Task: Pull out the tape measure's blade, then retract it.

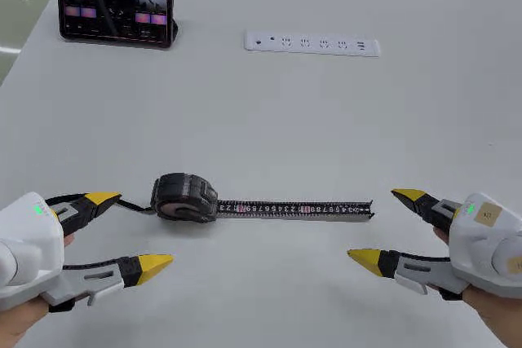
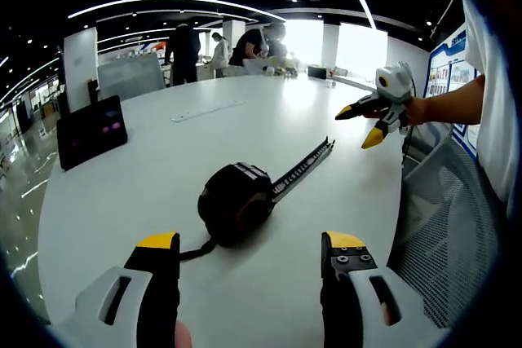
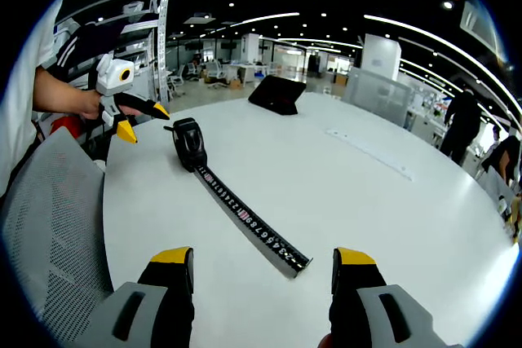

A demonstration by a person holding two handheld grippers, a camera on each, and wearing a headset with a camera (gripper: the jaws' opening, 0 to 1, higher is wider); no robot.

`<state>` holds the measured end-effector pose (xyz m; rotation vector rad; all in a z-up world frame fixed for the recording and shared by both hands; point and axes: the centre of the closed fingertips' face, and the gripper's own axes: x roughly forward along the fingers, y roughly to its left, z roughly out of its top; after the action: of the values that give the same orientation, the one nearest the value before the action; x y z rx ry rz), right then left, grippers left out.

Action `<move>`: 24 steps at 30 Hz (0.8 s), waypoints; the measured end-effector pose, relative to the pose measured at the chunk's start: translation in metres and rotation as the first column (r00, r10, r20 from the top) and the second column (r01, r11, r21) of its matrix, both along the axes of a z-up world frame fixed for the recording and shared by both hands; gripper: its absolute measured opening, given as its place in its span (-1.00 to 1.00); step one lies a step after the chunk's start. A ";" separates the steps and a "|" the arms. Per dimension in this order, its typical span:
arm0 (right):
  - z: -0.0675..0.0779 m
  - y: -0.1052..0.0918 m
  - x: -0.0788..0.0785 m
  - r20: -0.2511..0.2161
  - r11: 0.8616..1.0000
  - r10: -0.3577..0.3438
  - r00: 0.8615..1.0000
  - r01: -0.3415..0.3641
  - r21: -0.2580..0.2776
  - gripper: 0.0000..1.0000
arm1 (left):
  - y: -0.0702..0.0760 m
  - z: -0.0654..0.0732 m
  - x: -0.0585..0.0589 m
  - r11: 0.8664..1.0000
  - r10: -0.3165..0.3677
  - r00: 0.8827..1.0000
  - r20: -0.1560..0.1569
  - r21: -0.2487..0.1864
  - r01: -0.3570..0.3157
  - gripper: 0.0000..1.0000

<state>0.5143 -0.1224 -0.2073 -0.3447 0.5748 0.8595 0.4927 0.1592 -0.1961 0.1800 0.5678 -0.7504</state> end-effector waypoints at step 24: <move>-0.020 -0.008 -0.031 -0.050 0.998 -0.054 0.997 0.055 0.017 0.52 | 0.008 -0.017 -0.024 0.998 0.061 0.997 -0.051 -0.018 -0.062 0.38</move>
<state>0.4836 -0.1301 -0.2275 -0.2903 0.6187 0.8225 0.4688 0.1667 -0.2136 0.1250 0.6112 -0.7020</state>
